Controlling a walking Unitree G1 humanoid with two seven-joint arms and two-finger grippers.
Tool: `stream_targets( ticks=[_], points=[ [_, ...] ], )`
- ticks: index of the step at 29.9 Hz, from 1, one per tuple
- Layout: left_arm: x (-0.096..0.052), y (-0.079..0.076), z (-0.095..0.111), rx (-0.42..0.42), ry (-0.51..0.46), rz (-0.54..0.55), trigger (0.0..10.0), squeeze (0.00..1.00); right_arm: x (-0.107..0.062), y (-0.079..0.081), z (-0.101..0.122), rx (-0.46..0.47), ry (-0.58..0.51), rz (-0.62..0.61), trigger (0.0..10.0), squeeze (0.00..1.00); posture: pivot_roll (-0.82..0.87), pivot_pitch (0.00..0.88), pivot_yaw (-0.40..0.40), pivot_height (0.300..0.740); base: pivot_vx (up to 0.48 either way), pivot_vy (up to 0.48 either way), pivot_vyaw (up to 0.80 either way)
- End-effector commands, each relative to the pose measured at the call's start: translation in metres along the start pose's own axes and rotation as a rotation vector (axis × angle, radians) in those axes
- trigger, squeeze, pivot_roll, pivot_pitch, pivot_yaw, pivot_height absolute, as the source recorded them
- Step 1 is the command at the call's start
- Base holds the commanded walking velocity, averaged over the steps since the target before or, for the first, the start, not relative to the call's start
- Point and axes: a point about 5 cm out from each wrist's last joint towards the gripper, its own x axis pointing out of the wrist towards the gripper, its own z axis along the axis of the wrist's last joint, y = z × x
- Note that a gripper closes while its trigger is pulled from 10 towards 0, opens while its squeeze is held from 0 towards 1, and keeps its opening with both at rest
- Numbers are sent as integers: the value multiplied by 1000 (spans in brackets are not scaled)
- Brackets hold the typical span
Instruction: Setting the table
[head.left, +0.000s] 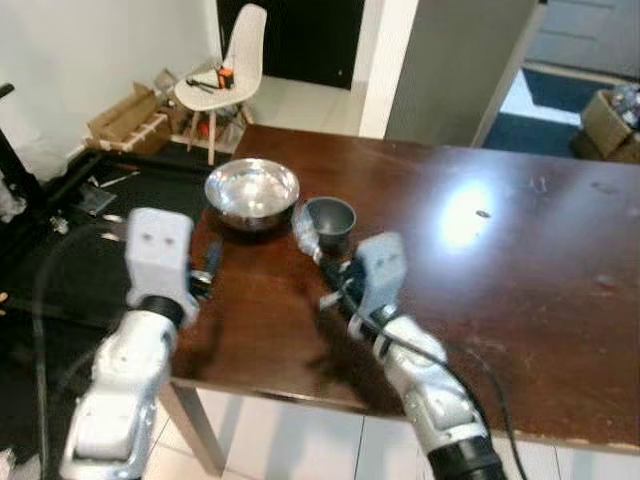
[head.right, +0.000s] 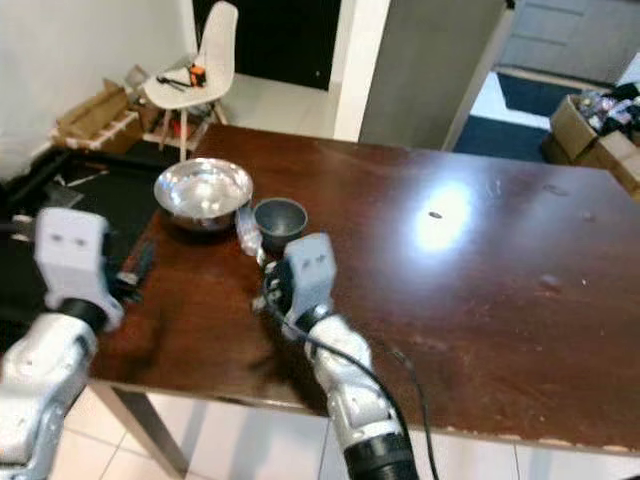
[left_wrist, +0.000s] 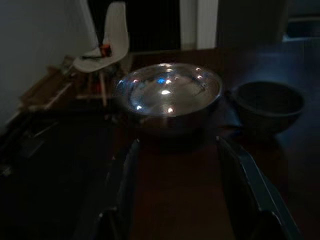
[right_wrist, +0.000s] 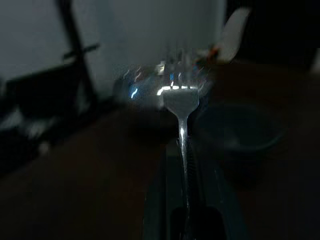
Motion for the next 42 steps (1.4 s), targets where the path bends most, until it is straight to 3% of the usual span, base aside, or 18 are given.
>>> stream_targets(
  ticks=[1,5,6,7,17,33,42],
  points=[
    [-5,-6,-14,6,46,-13,10000,0,-17,-4,-4,16,4,-58,10000,0,45,0,58,740,0,0,0],
    [-9,-12,-22,1,69,-35,10000,0,-33,-6,-2,11,-10,-101,10000,0,22,0,63,740,0,0,0],
    [-8,-15,-26,-10,80,-39,10000,0,-49,-6,0,13,1,-139,10000,0,-7,0,66,740,0,0,0],
    [-8,-15,-27,-16,84,-39,10000,0,-55,-6,0,2,6,-150,10000,0,-13,0,68,740,0,0,0],
    [-1,-19,-32,-23,83,-55,10000,0,-91,-19,-22,-61,105,-281,10000,0,-61,0,79,740,0,0,0],
    [-4,-19,-41,-61,98,-34,10000,0,-77,-34,-24,-43,122,-328,10000,0,-40,0,57,740,0,0,0],
    [-5,-17,-39,-67,88,-34,10000,0,-77,-38,-28,-24,138,-358,10000,0,-34,0,60,740,-453,0,0]
  ],
)
